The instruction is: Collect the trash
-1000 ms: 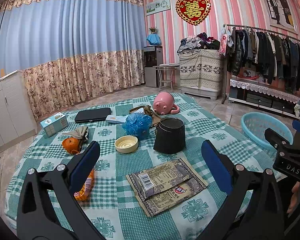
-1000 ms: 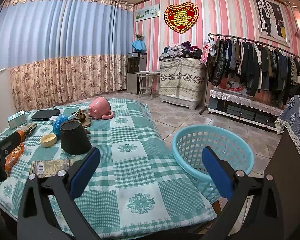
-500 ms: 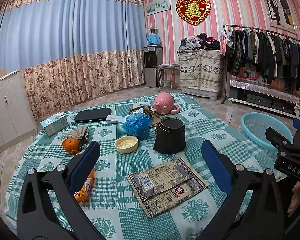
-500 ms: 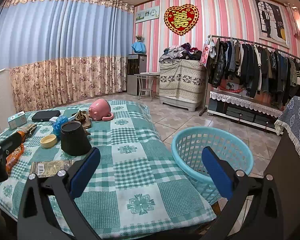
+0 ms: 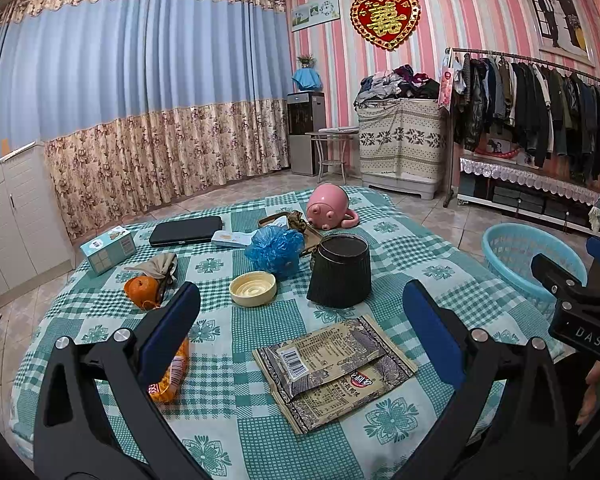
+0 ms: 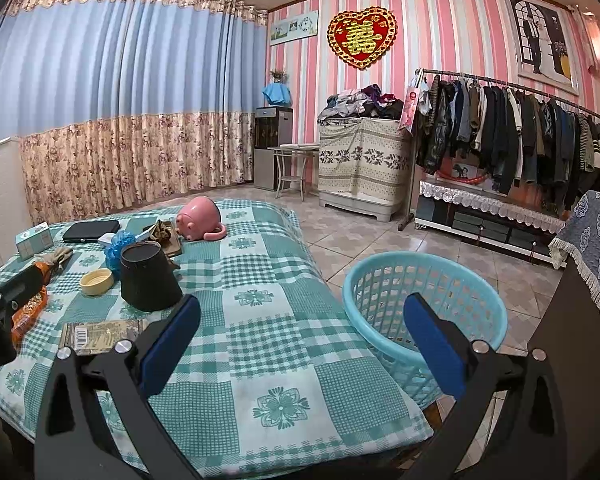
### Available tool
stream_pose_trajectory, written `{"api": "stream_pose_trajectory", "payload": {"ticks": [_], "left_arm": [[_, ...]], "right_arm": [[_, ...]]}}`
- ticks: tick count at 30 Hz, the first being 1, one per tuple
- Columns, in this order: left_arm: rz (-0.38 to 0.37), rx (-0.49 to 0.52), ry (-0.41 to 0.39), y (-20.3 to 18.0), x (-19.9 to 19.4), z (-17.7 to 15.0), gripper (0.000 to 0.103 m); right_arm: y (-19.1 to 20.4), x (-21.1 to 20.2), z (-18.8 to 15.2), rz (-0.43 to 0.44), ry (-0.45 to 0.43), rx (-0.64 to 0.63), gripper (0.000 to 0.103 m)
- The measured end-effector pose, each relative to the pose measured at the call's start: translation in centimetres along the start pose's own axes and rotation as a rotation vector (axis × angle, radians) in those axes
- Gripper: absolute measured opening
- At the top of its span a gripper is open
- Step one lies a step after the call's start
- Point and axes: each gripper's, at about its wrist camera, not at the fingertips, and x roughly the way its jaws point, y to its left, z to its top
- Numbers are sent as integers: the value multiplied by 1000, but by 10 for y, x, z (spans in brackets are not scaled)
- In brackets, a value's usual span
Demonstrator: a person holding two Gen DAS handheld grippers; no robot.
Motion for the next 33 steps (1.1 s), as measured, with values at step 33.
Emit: {"api": "stream_pose_trajectory", "payload": {"ticks": [33], "left_arm": [[1,3,0,0,0,0,98]], "right_arm": [[0,0,-3,0,-2,1,99]]}}
